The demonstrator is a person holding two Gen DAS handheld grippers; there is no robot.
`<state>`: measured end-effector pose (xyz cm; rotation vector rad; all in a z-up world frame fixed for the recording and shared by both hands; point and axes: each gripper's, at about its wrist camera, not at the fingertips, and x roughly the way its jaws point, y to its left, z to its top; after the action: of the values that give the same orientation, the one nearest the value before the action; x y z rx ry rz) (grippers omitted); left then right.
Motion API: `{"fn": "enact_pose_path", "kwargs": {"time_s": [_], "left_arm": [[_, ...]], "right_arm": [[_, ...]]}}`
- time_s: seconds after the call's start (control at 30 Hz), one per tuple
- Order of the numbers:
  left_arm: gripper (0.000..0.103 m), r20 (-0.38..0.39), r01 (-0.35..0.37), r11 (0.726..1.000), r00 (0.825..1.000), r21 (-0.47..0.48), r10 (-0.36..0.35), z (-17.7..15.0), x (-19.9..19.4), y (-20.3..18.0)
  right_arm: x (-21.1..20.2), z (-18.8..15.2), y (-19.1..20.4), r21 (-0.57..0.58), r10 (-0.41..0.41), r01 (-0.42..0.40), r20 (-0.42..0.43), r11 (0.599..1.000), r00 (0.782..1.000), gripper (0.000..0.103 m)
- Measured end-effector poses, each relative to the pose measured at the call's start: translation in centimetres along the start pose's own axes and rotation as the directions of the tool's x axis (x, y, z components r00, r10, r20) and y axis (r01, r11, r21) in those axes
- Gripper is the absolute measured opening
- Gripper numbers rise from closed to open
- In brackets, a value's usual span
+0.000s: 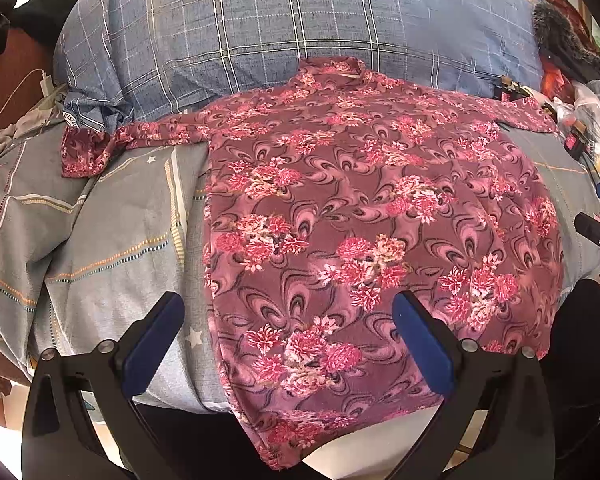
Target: Fold small clothes
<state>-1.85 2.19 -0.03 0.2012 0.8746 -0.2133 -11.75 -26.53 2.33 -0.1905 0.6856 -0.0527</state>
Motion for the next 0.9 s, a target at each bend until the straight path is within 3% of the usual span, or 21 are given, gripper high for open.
{"fn": "enact_pose_path", "kwargs": {"time_s": [0.17,0.33,0.43,0.57,0.6,0.63,0.67,0.7,0.73,0.77,0.83,0.9], "left_arm": [[0.103,-0.01,0.019,1.0,1.0,-0.025,-0.019,0.1,0.2,0.4],[0.103,-0.068,0.008,0.982,0.997,-0.187,-0.021,0.1,1.6,4.9],[0.103,-0.148,-0.042,0.955,0.989,-0.293,-0.002,-0.7,3.3,7.6],[0.103,-0.242,-0.009,0.946,0.968,-0.323,-0.073,-2.0,5.6,7.4],[0.092,-0.26,0.026,0.947,0.959,-0.321,-0.115,-2.4,6.1,6.8],[0.083,-0.265,0.065,0.944,0.952,-0.322,-0.156,-2.7,6.3,6.2],[0.073,-0.257,0.057,0.952,0.956,-0.301,-0.139,-2.6,6.1,5.6],[0.031,-0.233,0.06,0.96,0.964,-0.272,-0.127,-2.5,5.6,5.1],[0.01,-0.229,0.094,0.965,0.962,-0.246,-0.152,-2.2,5.3,4.6],[0.004,-0.24,0.105,0.962,0.956,-0.253,-0.168,-2.0,5.2,4.7],[0.004,-0.219,0.128,0.941,0.955,-0.312,-0.202,-1.5,4.7,6.1],[0.004,-0.203,0.113,0.931,0.96,-0.348,-0.192,-1.3,4.4,7.5]], "right_arm": [[0.1,-0.1,-0.3,0.022,0.018,-0.018,0.0,1.0,1.0,0.1],[1.5,-0.8,-4.5,0.267,0.084,-0.071,-0.039,0.961,0.996,0.097],[2.5,-1.7,-5.6,0.351,0.164,-0.136,-0.049,0.926,0.985,0.086],[5.0,-2.9,-3.9,0.353,0.254,-0.198,-0.118,0.915,0.96,0.066],[5.6,-3.2,-3.5,0.357,0.28,-0.216,-0.137,0.909,0.95,0.051],[6.3,-3.6,-3.0,0.367,0.315,-0.242,-0.153,0.898,0.937,0.022],[6.4,-3.9,-2.6,0.374,0.343,-0.273,-0.133,0.886,0.93,0.009],[6.2,-3.9,-2.5,0.377,0.357,-0.293,-0.11,0.879,0.928,0.006],[5.7,-3.9,-2.7,0.376,0.359,-0.304,-0.085,0.876,0.929,0.006],[5.0,-3.7,-3.0,0.376,0.365,-0.319,-0.057,0.87,0.929,0.006],[2.7,-3.3,-4.9,0.396,0.366,-0.346,0.027,0.85,0.93,0.005],[0.8,-3.0,-7.3,0.42,0.336,-0.335,0.074,0.844,0.939,0.005]]}}
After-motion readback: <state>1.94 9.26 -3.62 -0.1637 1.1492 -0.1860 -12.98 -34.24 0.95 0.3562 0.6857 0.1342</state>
